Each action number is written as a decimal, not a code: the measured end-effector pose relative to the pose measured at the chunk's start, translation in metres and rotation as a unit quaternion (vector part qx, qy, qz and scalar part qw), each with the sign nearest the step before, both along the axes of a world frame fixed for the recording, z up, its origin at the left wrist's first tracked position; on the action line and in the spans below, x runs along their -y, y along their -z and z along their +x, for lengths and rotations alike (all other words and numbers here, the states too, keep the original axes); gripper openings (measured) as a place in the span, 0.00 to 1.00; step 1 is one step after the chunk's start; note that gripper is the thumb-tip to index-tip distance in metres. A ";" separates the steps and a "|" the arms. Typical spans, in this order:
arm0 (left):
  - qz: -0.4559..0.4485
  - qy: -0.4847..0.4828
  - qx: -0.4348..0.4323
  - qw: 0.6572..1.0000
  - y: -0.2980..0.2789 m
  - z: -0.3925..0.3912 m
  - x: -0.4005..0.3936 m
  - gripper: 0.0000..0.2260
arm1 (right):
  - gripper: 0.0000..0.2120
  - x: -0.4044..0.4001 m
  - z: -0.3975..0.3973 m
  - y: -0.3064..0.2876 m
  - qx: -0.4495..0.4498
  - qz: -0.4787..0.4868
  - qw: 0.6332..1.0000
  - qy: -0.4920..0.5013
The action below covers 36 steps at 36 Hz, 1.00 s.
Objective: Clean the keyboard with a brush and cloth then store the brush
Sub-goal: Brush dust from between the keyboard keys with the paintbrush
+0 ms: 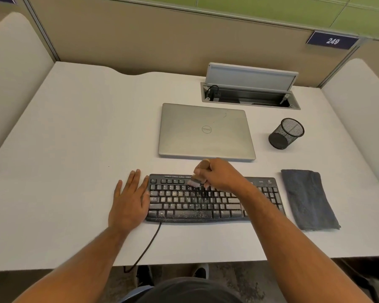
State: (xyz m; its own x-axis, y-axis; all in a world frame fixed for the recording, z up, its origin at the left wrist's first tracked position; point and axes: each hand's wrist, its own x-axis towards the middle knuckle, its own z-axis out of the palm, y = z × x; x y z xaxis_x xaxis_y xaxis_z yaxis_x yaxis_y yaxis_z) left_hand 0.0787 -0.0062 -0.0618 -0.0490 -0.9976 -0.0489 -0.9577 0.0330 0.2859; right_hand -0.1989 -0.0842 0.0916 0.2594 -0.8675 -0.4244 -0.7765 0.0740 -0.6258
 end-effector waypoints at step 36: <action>-0.002 0.001 0.007 1.000 0.001 0.000 0.000 0.29 | 0.15 -0.034 -0.007 0.017 0.065 -0.039 0.975 0.208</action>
State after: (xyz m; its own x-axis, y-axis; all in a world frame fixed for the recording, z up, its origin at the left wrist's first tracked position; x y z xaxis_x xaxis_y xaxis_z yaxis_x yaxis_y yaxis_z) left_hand 0.0790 -0.0064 -0.0628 -0.0507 -0.9977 -0.0450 -0.9617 0.0366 0.2717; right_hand -0.2054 -0.0505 0.0748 -0.0744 -0.9373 -0.3405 -0.6030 0.3142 -0.7333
